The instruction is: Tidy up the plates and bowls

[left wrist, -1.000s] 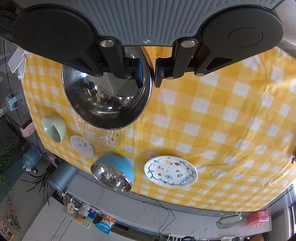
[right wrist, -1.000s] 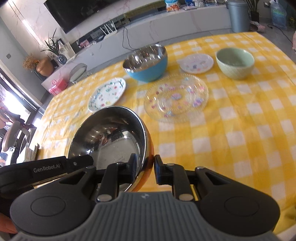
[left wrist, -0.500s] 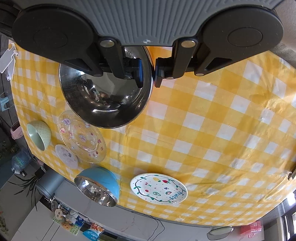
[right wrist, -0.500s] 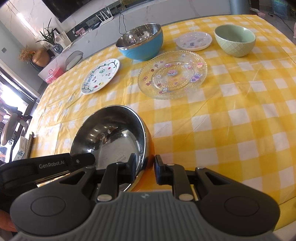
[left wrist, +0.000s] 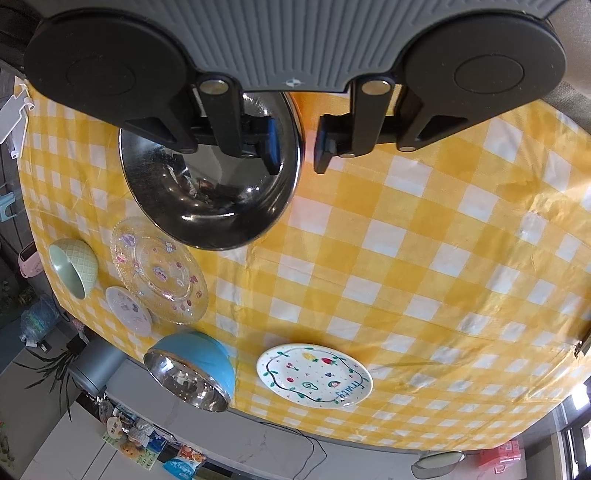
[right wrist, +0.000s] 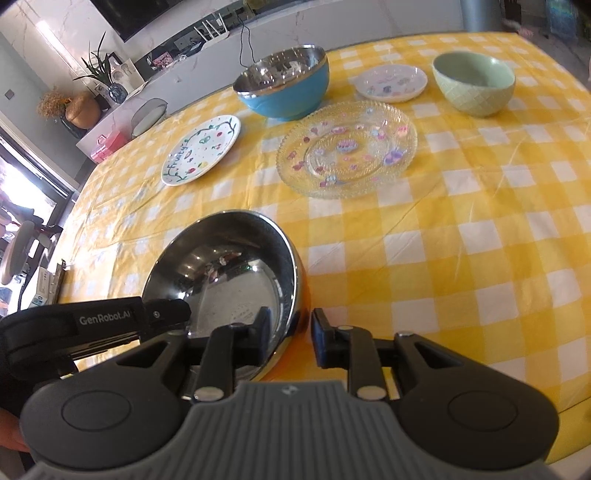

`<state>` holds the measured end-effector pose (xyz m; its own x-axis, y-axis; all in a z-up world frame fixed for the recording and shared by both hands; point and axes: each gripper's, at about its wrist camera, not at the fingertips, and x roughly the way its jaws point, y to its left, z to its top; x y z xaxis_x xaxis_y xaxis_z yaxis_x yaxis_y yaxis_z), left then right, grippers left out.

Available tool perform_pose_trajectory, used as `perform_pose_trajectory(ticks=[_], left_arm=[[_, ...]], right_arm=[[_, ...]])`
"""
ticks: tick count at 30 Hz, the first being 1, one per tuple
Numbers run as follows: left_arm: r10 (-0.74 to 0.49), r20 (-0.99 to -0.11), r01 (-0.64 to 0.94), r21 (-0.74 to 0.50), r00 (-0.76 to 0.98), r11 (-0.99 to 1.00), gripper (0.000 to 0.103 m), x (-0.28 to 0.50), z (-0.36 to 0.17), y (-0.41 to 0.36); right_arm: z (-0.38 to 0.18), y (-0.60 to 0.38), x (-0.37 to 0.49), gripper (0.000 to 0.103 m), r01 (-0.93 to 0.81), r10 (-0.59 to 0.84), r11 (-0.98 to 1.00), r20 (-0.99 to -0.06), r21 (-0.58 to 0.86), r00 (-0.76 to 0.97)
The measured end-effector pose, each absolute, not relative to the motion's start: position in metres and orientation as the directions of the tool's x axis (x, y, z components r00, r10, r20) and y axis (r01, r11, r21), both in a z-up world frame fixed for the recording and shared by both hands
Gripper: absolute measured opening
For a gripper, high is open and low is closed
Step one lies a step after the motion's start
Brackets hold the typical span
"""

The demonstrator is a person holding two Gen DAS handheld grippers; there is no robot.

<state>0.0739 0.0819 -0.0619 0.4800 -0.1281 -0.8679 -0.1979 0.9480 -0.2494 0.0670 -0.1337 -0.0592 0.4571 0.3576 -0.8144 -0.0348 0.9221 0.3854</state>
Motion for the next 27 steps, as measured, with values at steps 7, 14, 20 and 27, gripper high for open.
perform_pose_trajectory(ticks=[7, 14, 20, 27], left_arm=[[-0.123, -0.838, -0.201, -0.265, 0.532, 0.943, 0.046, 0.071, -0.044, 0.088], [-0.108, -0.811, -0.117, -0.212, 0.575, 0.97, 0.047, 0.076, -0.014, 0.076], [-0.154, -0.77, -0.019, -0.211, 0.62, 0.977, 0.047, 0.09, 0.016, 0.07], [-0.248, -0.764, 0.066, -0.261, 0.595, 0.963, 0.047, 0.136, 0.038, 0.071]], right_arm=[[-0.046, -0.135, 0.064, 0.047, -0.047, 0.313, 0.941, -0.807, 0.336, 0.5], [-0.022, -0.143, 0.059, 0.052, -0.056, 0.302, 0.943, -0.772, 0.329, 0.56], [-0.002, -0.153, 0.067, 0.052, -0.062, 0.298, 0.943, -0.743, 0.328, 0.6], [0.02, -0.168, 0.111, 0.051, -0.048, 0.323, 0.929, -0.74, 0.367, 0.591]])
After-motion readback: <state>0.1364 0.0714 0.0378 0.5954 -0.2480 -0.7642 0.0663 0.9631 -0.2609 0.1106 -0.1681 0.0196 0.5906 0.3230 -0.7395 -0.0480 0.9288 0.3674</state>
